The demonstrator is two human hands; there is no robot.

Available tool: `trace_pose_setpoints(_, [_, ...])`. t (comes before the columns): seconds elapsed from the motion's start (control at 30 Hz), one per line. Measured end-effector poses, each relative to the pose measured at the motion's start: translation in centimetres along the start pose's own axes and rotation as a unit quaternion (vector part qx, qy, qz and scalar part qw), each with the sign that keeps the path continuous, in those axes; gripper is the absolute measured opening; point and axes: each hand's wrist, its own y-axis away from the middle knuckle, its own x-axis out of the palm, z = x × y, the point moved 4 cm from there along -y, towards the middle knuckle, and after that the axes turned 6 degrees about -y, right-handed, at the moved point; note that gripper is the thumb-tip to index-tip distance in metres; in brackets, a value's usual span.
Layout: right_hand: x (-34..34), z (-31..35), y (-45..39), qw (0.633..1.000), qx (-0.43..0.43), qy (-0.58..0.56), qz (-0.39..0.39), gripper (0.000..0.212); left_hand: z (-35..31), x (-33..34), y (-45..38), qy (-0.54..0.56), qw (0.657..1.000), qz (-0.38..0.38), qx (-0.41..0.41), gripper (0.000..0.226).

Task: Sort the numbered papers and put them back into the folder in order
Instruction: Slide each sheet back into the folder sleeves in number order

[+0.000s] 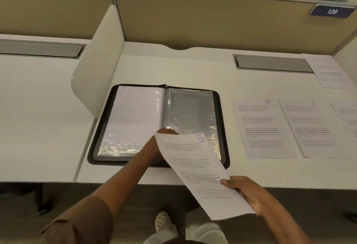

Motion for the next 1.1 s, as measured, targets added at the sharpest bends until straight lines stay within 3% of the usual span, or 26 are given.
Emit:
trace_pose_setpoints(0.1, [-0.8, -1.4, 0.5, 0.998, 0.04, 0.033, 0.043, 0.059, 1.1, 1.7, -1.3, -0.118, 0.985, 0.047, 0.114, 0.019])
trace_pose_setpoints(0.17, [-0.8, -2.2, 0.7, 0.995, 0.055, 0.043, 0.072, 0.063, 1.3, 1.8, -1.6, -0.135, 0.981, 0.055, 0.128, 0.019])
trace_pose_setpoints(0.4, [-0.4, -3.7, 0.8, 0.991, 0.058, 0.074, 0.091, 0.052, 1.6, 3.1, -1.6, -0.123, 0.986, 0.065, 0.096, 0.03])
trace_pose_setpoints(0.73, [-0.4, -3.4, 1.2, 0.991, 0.047, 0.106, 0.066, 0.04, 1.8, 2.2, -2.5, -0.008, 0.994, 0.108, -0.007, 0.018])
trace_pose_setpoints(0.93, [0.4, -3.1, 1.1, 0.991, 0.051, 0.107, 0.055, 0.035, 1.4, 1.9, -1.9, -0.009, 0.992, 0.125, 0.011, 0.017])
trace_pose_setpoints(1.1, [0.6, -2.6, 1.1, 0.992, 0.039, 0.116, 0.032, 0.036, 0.8, 1.7, -1.1, -0.068, 0.993, 0.093, 0.029, 0.023])
